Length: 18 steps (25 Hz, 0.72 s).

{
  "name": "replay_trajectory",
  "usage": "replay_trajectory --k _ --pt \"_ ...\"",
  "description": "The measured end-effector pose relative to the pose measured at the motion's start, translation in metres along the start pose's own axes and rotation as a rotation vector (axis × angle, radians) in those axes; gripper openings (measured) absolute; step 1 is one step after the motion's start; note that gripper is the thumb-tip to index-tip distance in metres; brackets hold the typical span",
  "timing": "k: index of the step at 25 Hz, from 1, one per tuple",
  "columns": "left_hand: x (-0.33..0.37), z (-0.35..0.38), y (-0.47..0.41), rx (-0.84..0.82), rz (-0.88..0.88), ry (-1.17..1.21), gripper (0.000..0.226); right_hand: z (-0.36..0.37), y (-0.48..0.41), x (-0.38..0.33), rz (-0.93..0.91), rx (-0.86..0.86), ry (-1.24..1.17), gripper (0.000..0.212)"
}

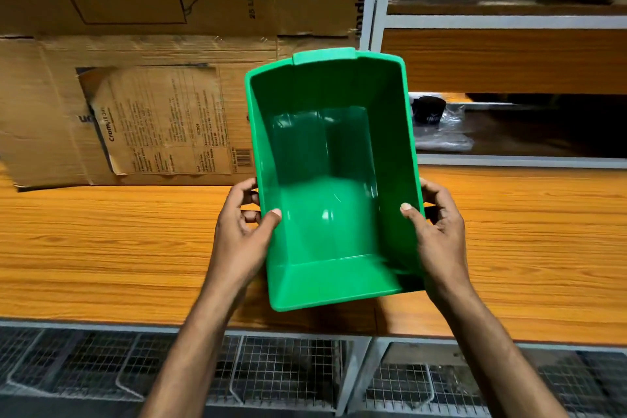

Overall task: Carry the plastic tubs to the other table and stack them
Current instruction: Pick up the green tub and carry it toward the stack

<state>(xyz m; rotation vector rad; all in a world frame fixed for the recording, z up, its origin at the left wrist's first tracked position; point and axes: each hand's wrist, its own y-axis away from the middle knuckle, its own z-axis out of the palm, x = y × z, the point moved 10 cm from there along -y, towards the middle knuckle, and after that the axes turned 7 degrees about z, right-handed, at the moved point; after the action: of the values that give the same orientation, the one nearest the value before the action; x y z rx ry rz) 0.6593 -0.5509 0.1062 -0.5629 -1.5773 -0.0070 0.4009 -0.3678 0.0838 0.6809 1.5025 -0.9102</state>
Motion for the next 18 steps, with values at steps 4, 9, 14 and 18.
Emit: replay_trajectory --k 4,9,14,18 --pt "-0.011 0.014 0.002 -0.123 -0.124 0.169 0.046 -0.016 0.005 0.000 0.250 -0.114 -0.149 0.029" --pt "-0.020 0.057 0.017 -0.300 -0.281 0.260 0.044 -0.064 0.024 0.000 0.417 -0.280 -0.028 0.058" --pt "-0.017 0.125 0.056 -0.628 -0.391 0.334 0.068 -0.155 0.055 -0.009 0.404 -0.308 -0.030 0.073" --pt "0.005 0.203 0.101 -0.823 -0.359 0.301 0.087 -0.253 0.090 -0.007 0.403 -0.120 -0.043 0.075"
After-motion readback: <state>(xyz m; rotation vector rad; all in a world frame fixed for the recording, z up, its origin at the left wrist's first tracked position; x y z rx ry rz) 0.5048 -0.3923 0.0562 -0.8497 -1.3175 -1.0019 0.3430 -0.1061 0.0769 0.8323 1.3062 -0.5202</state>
